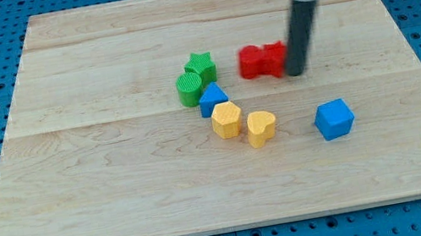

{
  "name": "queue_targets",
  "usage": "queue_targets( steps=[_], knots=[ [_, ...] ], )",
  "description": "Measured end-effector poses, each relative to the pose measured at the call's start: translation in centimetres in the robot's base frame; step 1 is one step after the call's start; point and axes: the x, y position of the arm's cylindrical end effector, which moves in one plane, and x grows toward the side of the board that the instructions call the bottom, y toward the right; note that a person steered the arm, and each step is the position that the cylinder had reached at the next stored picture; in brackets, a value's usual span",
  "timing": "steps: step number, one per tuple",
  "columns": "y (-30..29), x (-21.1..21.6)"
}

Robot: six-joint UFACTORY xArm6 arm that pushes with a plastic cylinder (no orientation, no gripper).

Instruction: Push the red blocks right above the green star

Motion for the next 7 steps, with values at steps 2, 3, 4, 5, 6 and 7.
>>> queue_targets(
  steps=[2, 3, 4, 5, 6, 7],
  knots=[
    [0.1, -1.6],
    [0.8, -1.5],
    [0.8, 1.4],
    [-0.7, 3.2],
    [-1.8, 4.3],
    [-1.8, 4.3]
  ],
)
